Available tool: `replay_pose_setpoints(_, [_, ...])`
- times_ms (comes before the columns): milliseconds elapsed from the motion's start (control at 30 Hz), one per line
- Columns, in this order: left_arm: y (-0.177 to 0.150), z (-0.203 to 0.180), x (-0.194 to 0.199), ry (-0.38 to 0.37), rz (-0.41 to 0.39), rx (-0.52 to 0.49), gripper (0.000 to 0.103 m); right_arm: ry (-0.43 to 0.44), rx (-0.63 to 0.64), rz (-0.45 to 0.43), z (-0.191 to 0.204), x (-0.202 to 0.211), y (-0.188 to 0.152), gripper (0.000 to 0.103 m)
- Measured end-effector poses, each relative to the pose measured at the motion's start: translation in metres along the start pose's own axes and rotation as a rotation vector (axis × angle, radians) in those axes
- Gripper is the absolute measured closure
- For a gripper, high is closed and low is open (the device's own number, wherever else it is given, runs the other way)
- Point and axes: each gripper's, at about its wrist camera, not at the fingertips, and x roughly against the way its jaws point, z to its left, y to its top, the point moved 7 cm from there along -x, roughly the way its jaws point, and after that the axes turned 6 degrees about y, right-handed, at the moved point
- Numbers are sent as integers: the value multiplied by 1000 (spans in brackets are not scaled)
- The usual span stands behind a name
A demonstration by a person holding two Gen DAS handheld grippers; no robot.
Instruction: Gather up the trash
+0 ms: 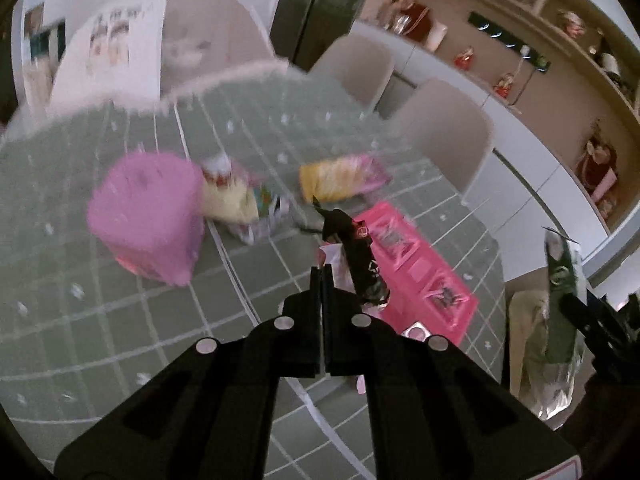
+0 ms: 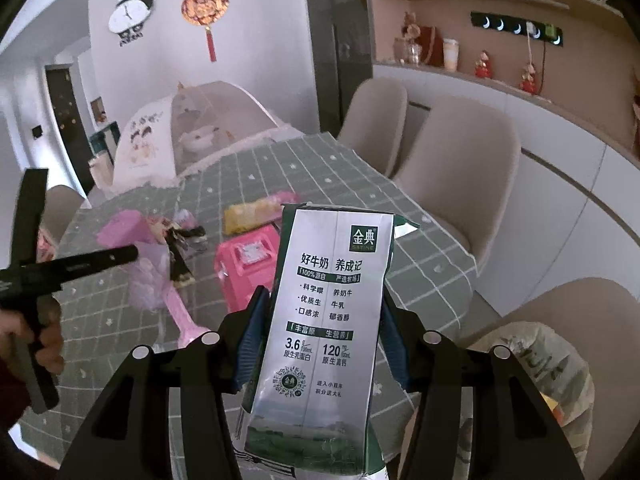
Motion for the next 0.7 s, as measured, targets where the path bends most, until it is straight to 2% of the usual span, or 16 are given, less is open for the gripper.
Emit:
replay_pose_setpoints(100, [8,-7,26,31,-54,-52,103,6,21,-27,8,9,5,53])
replay_pose_setpoints(167, [12,-12,37,87,-88,-106,102,9,25,-39,12,14,7,53])
replay_pose_setpoints(200, [14,-15,42,140,-110,-162,102,11,29,-42,15,17,7,53])
replay_pose_setpoints(267, [10,-17,38,181,-89,-224,102,2,44,-35,17,19,7,53])
replay_pose_setpoints(367, [-8,-5,16,145,33,-192,102,0,50,-36,18,24,6,53])
replay_pose_setpoints(567, [-55,15,0,94,165,-152,102,-18,37,-43,12,36,-2,53])
replay_pose_setpoints(700, [-61,8,11,49,148,-136,102,-32,21,-48,8,43,-9,53])
